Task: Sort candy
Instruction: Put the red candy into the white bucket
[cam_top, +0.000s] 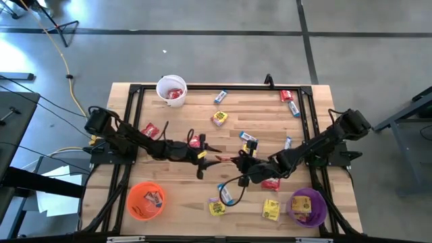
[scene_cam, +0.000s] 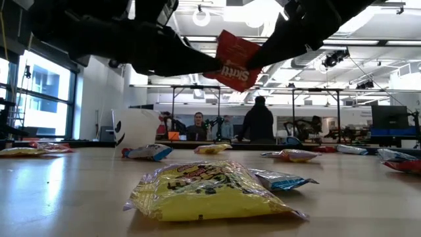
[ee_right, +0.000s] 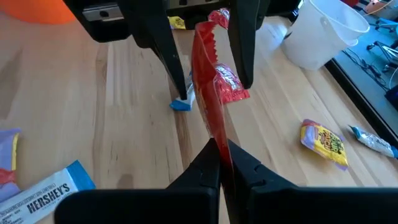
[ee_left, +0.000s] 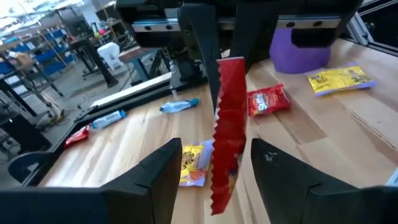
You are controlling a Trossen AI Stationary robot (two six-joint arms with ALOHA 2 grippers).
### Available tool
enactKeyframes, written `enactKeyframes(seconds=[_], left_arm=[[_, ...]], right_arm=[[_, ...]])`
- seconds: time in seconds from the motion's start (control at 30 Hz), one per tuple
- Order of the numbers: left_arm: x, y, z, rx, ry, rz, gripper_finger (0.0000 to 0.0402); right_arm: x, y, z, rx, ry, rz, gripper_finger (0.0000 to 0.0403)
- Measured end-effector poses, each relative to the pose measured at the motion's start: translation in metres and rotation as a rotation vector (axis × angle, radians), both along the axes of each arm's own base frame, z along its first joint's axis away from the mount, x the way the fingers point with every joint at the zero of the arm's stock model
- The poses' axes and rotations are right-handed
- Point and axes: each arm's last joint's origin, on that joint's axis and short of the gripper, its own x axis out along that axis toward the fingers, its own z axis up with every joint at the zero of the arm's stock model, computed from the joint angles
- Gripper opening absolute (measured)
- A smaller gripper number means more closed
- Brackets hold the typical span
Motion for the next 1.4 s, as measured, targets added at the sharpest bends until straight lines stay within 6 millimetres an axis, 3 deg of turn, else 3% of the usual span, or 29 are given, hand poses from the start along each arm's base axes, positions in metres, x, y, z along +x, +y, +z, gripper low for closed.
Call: enactKeyframes(seconds=[0.2, 0.43, 0.53, 0.73, 0.97, 1.17, 1.4], left_arm=[[0.004, 0.002, 0.002, -0.024, 0.013, 0.011, 0.0138], [0.006, -0.001, 0.003, -0.023, 0.024, -0.062, 0.0020], [0.006, -0.001, 0.004, -0.016, 0.022, -0.057, 0.0012], [-0.001, 0.003, 0.015, 0.056, 0.058, 0.020, 0.0005], [-0.023, 0.014, 0.044, 0.111, 0.123, 0.199, 0.0004], [-0.065, 0.057, 0.078, 0.108, 0.202, 0.594, 0.0003], [-0.114, 0.132, 0.131, 0.007, 0.379, 0.946, 0.0003]], right_arm=[[0.001, 0.000, 0.001, 0.008, -0.017, 0.000, 0.0000], [0.002, 0.002, 0.003, 0.040, -0.032, 0.021, 0.0000], [0.002, 0.002, 0.003, 0.042, -0.037, 0.018, 0.0008], [0.002, 0.000, 0.003, 0.012, -0.049, -0.022, 0.0079], [0.001, -0.002, 0.002, -0.046, -0.041, -0.071, 0.0179], [-0.004, -0.004, -0.003, -0.052, 0.021, -0.093, 0.0187], [-0.006, -0.005, -0.005, -0.057, 0.044, -0.093, 0.0101]])
